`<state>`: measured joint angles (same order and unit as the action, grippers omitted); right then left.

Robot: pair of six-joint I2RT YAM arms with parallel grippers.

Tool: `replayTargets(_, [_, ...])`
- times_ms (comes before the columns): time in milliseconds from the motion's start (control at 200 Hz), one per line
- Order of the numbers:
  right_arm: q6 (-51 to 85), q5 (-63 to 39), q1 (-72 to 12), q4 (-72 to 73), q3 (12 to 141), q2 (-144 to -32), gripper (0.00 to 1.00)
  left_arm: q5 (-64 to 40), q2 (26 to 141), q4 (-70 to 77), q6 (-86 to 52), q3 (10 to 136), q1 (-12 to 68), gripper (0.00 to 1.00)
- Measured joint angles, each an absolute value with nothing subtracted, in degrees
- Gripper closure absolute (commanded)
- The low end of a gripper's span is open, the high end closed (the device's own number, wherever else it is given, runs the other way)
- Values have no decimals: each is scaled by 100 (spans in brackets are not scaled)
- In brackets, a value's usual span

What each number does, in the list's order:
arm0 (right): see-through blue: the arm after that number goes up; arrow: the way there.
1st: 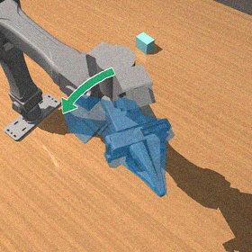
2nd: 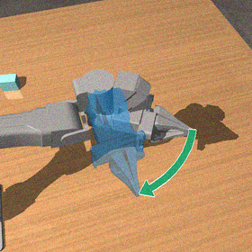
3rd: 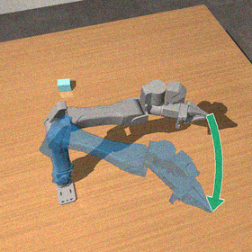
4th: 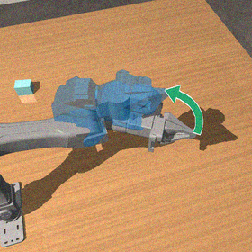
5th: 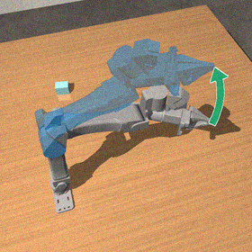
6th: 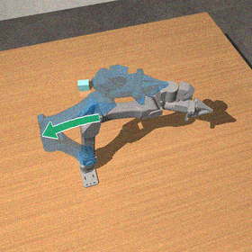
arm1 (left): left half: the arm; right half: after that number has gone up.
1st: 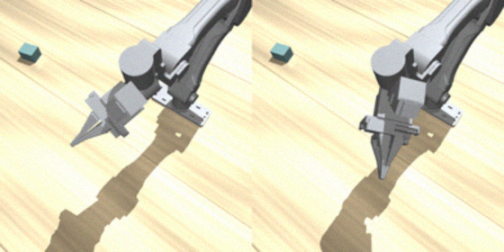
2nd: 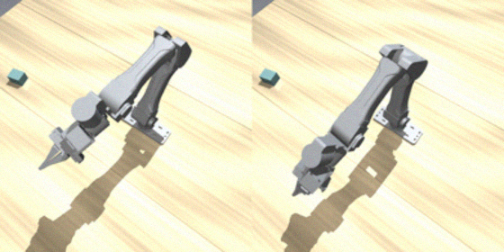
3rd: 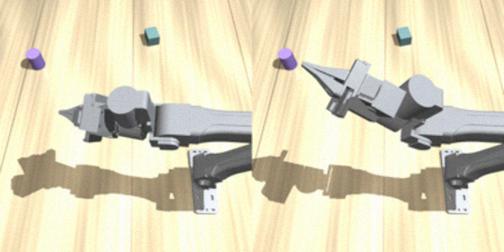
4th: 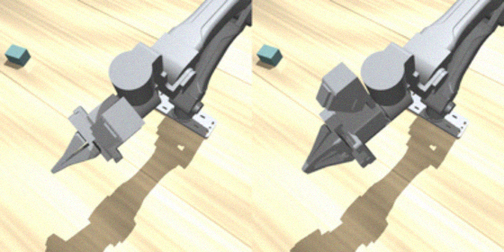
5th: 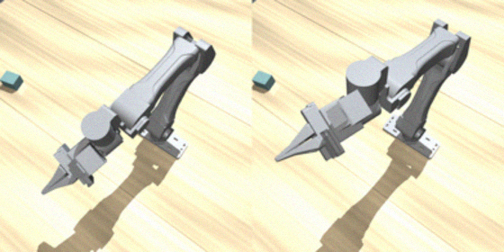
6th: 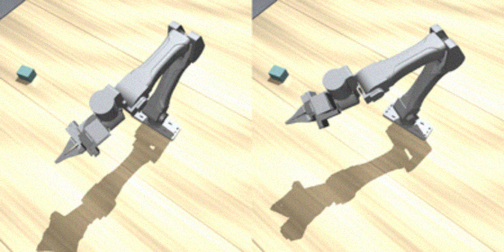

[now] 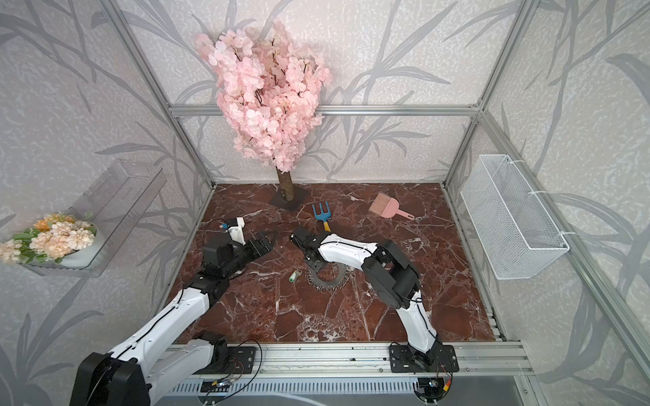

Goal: Attach keys to a key ring
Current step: Pick up the keyring from the center of the board.

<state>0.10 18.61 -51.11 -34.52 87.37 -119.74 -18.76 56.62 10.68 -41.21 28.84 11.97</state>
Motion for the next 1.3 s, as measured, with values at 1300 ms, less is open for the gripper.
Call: replayTargets(1300, [-163, 1925, -5360, -3457, 9094, -12285, 66, -1852, 5664, 978, -4215, 2884, 1197, 0])
